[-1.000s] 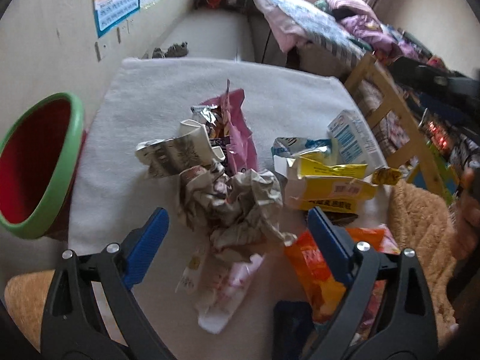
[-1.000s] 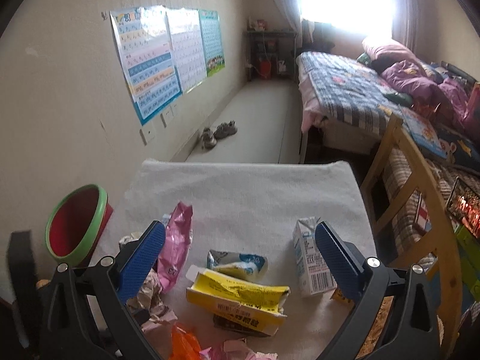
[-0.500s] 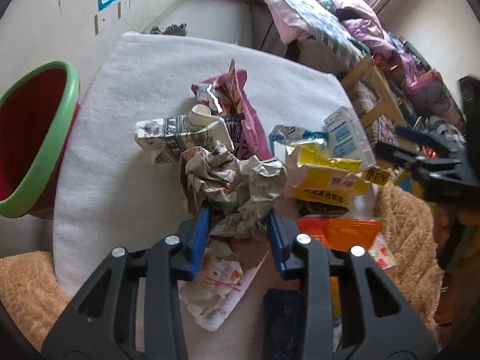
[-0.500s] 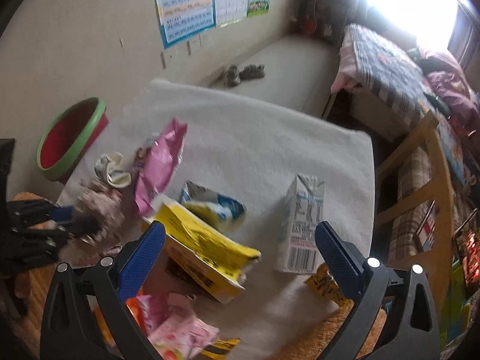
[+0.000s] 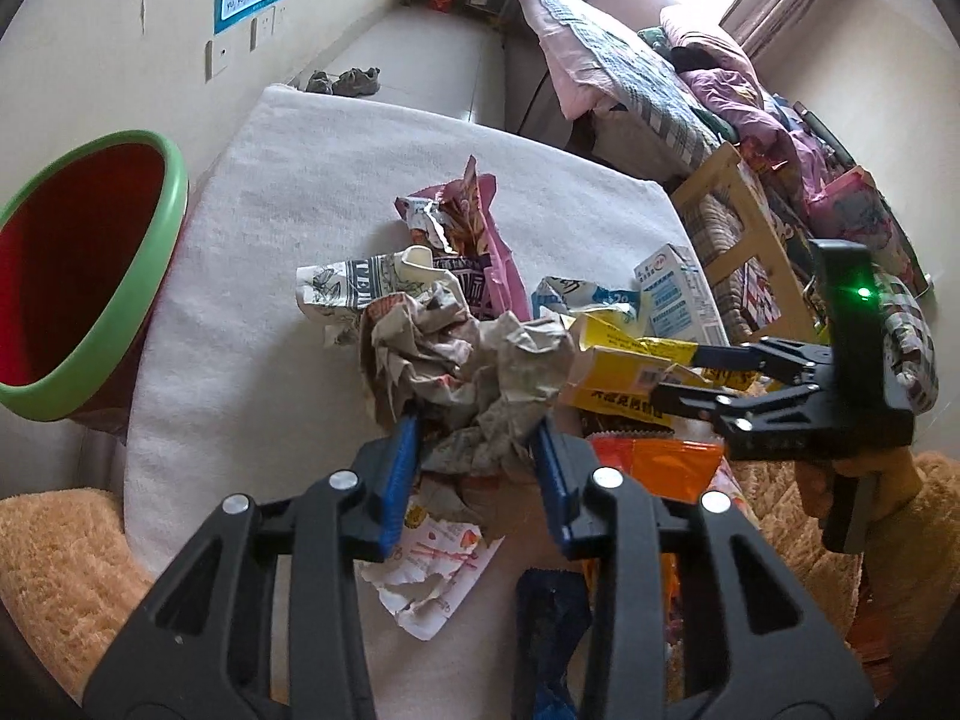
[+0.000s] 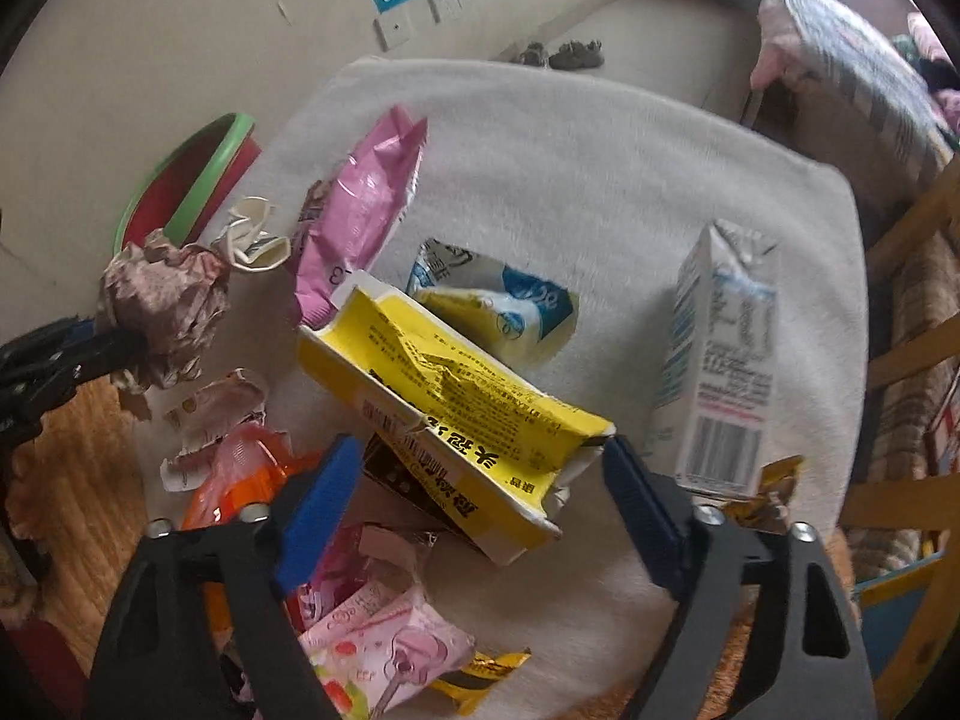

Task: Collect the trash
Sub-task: 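Grasp crumpled paper with left gripper while right gripper grasps yellow box, then carry both items to the red bucket and open both grippers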

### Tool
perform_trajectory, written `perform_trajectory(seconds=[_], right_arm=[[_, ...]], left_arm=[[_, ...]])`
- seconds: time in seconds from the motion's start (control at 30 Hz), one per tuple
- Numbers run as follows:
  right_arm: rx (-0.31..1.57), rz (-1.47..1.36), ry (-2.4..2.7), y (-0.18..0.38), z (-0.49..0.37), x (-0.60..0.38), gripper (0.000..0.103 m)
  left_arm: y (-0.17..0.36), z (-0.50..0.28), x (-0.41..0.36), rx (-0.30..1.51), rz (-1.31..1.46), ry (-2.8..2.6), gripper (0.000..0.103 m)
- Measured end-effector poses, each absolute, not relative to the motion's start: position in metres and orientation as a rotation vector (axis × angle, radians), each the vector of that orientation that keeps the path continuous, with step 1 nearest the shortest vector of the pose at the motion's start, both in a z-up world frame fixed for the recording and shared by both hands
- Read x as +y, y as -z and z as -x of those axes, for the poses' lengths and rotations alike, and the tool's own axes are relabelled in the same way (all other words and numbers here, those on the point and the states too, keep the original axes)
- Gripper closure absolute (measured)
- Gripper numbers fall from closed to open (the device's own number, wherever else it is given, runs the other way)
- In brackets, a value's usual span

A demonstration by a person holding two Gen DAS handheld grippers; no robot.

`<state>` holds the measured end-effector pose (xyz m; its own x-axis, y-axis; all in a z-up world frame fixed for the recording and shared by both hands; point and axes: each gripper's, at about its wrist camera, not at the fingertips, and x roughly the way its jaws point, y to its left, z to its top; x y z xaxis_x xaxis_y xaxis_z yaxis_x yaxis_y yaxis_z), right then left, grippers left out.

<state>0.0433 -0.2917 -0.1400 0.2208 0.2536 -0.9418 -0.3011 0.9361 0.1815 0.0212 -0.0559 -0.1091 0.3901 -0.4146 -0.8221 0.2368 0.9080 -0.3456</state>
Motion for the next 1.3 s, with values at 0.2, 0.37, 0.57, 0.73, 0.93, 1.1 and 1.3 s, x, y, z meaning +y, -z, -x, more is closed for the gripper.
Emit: perform_trajectory(seconds=[0.2, 0.37, 0.57, 0.73, 0.93, 1.1, 1.3], right_arm=[[1.305, 0.037, -0.406, 0.139, -0.038, -0.295, 0.062], [1.275, -0.032, -0.406, 0.124, -0.033, -0.308, 0.071], [1.185, -0.130, -0.411, 0.088, -0.029, -0.315, 0.072], [1.087, -0.221, -0.427, 0.054, -0.034, -0.309, 0.072], [1.022, -0.255, -0.496, 0.019, -0.060, -0.259, 0.072], [1.017, -0.216, -0.578, 0.015, -0.078, -0.193, 0.072], [1.081, -0.129, -0.604, 0.034, -0.100, -0.114, 0.072]], left_arm=[[0.113, -0.021, -0.053, 1.110, 0.193, 0.411, 0.068], [0.113, -0.021, -0.054, 1.105, 0.188, 0.412, 0.068], [0.106, -0.020, -0.048, 1.073, 0.184, 0.390, 0.068], [0.086, -0.025, -0.022, 0.993, 0.187, 0.311, 0.068], [0.067, -0.034, 0.041, 0.921, 0.228, 0.141, 0.068], [0.062, -0.038, 0.097, 0.891, 0.287, 0.005, 0.068], [0.075, -0.052, 0.137, 0.930, 0.320, -0.116, 0.068]])
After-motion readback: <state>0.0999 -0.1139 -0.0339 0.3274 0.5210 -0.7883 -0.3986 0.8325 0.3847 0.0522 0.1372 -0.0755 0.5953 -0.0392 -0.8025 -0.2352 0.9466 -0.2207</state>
